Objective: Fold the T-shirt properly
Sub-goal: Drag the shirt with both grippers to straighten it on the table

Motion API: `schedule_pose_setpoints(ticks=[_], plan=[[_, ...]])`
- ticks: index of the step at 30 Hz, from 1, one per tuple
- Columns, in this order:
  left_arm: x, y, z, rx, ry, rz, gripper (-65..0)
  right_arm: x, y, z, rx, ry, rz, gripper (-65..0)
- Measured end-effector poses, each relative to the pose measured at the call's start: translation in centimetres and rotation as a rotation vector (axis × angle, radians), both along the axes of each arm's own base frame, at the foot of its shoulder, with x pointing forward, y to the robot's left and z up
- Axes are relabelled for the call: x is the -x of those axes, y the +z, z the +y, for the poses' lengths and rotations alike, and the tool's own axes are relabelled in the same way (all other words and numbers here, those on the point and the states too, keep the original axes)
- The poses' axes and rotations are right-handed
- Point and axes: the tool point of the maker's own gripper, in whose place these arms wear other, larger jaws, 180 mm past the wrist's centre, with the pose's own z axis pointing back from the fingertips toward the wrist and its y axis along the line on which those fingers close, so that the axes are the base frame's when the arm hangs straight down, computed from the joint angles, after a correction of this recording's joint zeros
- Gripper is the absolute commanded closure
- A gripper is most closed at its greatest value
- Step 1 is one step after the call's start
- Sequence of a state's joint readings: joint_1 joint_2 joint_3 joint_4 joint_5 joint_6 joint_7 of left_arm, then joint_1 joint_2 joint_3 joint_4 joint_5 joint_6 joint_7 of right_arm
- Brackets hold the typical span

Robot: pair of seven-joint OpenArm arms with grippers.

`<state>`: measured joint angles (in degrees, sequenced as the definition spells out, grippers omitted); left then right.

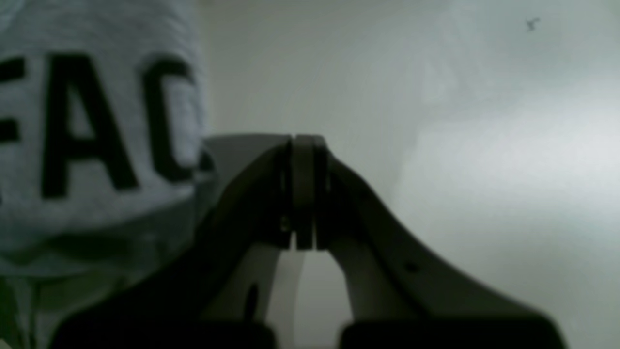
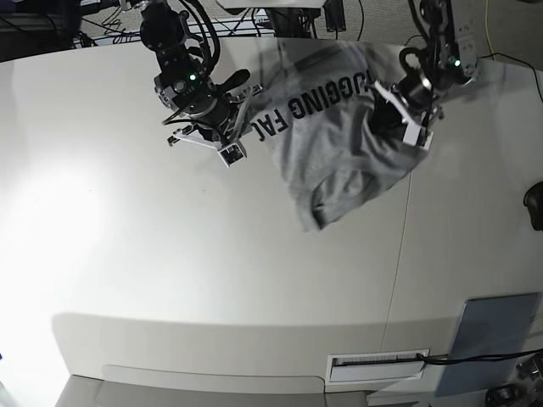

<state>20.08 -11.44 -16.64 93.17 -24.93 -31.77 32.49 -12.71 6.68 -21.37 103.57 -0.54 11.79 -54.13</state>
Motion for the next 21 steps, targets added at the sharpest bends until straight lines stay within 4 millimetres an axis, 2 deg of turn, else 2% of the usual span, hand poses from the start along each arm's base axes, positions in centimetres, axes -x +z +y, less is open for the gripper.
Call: schedule_pose_setpoints(ticks=[7, 12, 17, 21], plan=[[-5.8, 0.0, -3.3, 0.028, -0.090, -0.042, -0.9, 0.8, -0.2, 0.5, -0.023, 0.010, 0.003, 0.0], [-9.3, 0.5, -3.7, 0.007, -0.113, -0.059, -0.8, 2.4, -0.5, 1.5, -0.090, 0.020, 0.029, 0.0], [-10.0, 2.4, -2.2, -0.046, -0.124, -0.111, -0.8, 2.5, -0.4, 1.5, -0.094, 0.018, 0.026, 0.0], [-9.5, 4.5, -0.7, -0.082, -0.092, -0.158, -0.8, 2.2, 0.2, -0.6, -0.048, -0.034, 0.022, 0.0]])
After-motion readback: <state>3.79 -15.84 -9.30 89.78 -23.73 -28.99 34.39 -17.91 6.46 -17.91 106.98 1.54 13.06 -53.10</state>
